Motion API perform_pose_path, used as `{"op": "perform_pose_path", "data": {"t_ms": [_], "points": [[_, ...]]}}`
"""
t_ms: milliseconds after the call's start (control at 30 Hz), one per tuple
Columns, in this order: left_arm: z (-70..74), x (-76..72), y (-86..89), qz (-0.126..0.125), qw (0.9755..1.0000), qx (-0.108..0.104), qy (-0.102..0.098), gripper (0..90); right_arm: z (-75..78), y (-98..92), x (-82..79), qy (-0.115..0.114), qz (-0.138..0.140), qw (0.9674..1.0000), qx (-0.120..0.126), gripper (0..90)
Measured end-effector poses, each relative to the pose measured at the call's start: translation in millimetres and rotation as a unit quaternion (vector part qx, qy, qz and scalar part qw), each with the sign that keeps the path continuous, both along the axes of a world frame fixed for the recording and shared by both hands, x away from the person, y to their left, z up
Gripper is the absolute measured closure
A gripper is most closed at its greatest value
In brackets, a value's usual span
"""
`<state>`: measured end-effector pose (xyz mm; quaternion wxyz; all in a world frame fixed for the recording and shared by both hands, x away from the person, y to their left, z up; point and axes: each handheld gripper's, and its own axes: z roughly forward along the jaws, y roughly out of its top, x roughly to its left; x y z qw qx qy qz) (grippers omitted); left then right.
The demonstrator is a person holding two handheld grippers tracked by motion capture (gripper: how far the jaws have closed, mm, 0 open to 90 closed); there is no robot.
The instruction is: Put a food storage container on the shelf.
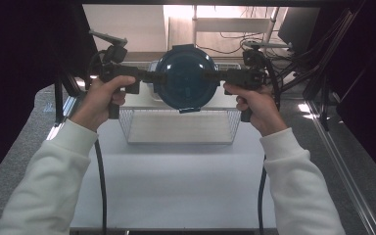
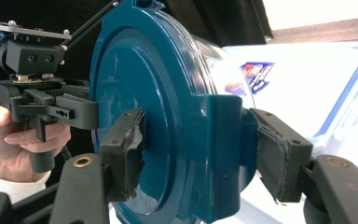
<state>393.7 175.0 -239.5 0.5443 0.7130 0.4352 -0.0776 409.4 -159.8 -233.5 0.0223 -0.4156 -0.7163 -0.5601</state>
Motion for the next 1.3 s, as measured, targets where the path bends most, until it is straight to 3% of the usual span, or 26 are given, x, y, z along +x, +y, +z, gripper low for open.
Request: {"op": "perform_pose_path", "data": {"t_ms": [200, 367, 700, 867, 1133, 1167, 1267, 1300], "points": [[1.7, 21.2, 7.2, 0.009, 0.9998, -0.018, 0.010, 47.7, 8.6, 9.2, 20.3, 0.005, -0.015, 0.9999, 0.002, 38.0], [6.3, 35.3, 12.0, 0.009, 0.9997, -0.020, 0.010, 47.7, 17.1, 14.8, 35.3, 0.001, -0.017, 0.9998, -0.001, 38.1], [2.4, 65.7, 20.9, 0.013, 0.9992, -0.024, 0.030, 47.0, 14.2, 24.0, 62.6, 0.019, -0.026, 0.9995, 0.000, 38.5], [-4.5, 74.9, 21.2, 0.021, 0.9988, -0.021, 0.040, 46.4, 6.5, 25.1, 71.5, 0.038, -0.028, 0.9989, 0.002, 38.7], [-15.8, 88.9, 22.9, 0.051, 0.9953, -0.059, 0.057, 45.0, -3.5, 25.4, 85.4, 0.070, -0.035, 0.9969, 0.012, 38.4], [-19.7, 93.2, 22.5, 0.060, 0.9938, -0.067, 0.065, 44.3, -6.9, 24.6, 91.3, 0.084, -0.034, 0.9957, 0.019, 38.0], [-23.9, 98.4, 21.0, 0.065, 0.9924, -0.074, 0.073, 43.5, -10.7, 22.8, 96.6, 0.099, -0.034, 0.9941, 0.029, 37.2], [-27.6, 102.5, 19.9, 0.068, 0.9912, -0.080, 0.081, 42.1, -17.2, 19.8, 103.8, 0.120, -0.035, 0.9912, 0.045, 36.4]]}}
